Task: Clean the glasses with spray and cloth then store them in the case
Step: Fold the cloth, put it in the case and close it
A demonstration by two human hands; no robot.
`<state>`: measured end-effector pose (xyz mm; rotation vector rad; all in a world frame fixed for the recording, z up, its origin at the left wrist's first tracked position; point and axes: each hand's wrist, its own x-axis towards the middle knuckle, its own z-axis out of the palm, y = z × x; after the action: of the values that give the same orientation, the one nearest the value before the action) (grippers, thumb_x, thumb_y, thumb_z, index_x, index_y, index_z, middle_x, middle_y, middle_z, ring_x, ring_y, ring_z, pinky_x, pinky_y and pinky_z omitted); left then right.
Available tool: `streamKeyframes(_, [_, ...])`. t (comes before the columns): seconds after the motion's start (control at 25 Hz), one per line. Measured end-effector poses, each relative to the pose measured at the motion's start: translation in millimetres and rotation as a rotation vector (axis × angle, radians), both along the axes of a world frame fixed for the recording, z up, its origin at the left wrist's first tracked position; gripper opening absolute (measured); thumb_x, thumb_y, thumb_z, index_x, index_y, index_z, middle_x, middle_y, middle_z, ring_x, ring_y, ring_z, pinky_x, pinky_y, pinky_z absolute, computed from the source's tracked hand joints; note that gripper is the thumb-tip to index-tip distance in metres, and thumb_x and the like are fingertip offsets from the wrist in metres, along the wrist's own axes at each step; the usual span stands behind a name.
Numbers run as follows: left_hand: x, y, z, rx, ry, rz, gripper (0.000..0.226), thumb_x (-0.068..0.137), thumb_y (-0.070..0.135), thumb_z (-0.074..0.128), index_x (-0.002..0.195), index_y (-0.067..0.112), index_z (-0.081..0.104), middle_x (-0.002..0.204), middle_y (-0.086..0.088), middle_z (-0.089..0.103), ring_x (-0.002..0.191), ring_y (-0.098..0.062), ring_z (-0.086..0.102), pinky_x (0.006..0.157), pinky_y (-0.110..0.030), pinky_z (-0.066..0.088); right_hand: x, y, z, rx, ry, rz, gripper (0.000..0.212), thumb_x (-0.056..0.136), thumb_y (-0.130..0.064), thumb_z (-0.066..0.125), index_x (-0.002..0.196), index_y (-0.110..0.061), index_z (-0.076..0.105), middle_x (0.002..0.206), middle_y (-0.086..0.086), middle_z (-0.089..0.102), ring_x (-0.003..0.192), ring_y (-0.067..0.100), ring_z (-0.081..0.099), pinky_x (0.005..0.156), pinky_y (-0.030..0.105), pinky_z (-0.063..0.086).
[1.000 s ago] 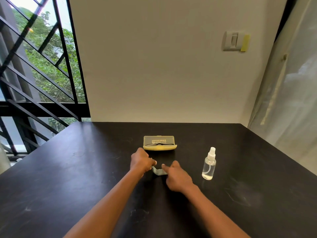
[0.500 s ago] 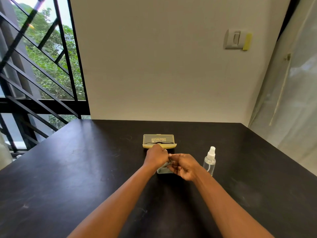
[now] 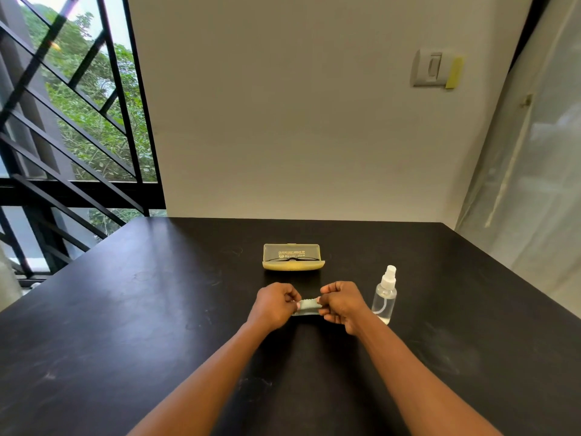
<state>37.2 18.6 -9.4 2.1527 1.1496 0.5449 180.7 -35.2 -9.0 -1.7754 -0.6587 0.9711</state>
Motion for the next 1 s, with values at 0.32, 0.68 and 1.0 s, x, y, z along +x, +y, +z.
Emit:
streamKeyframes(0.32, [1.2, 0.8, -9.6, 0.084, 0.069, 0.001, 0.020, 0.087, 0.019, 0.060, 0.106, 0.020, 0.066, 0.111, -0.001, 0.061, 0.092, -0.007, 0.051, 0.081, -0.023, 0.045, -1.5, -1.5, -4.3, -0.025, -0.190, -0.007, 0.013, 0.085, -0.003, 0.061, 0.082, -0.014, 0.057, 0.080, 0.009, 0.064, 0.049, 0.011, 0.057, 0.040, 0.018, 0.047])
streamKeyframes(0.68, [0.5, -1.1, -12.0, 0.076, 0.039, -0.006, 0.022, 0.088, 0.021, 0.060, 0.109, 0.019, 0.067, 0.111, 0.001, 0.063, 0.094, -0.006, 0.052, 0.084, -0.023, 0.045, -0.1, -5.3, -8.1, -0.025, -0.287, -0.024, 0.016, 0.084, -0.002, 0.063, 0.075, -0.015, 0.059, 0.085, 0.010, 0.064, 0.058, 0.013, 0.058, 0.043, 0.019, 0.046])
streamKeyframes(1.0, [0.6, 5.6, -13.3, -0.011, 0.142, 0.277, 0.024, 0.083, 0.045, 0.061, 0.081, 0.021, 0.058, 0.110, -0.004, 0.054, 0.099, -0.020, 0.052, 0.088, -0.038, 0.049, 1.0, -6.8, -10.8, -0.044, -0.561, 0.124, 0.016, 0.086, -0.034, 0.063, 0.081, -0.019, 0.061, 0.086, 0.002, 0.065, 0.077, 0.015, 0.060, 0.068, 0.032, 0.049])
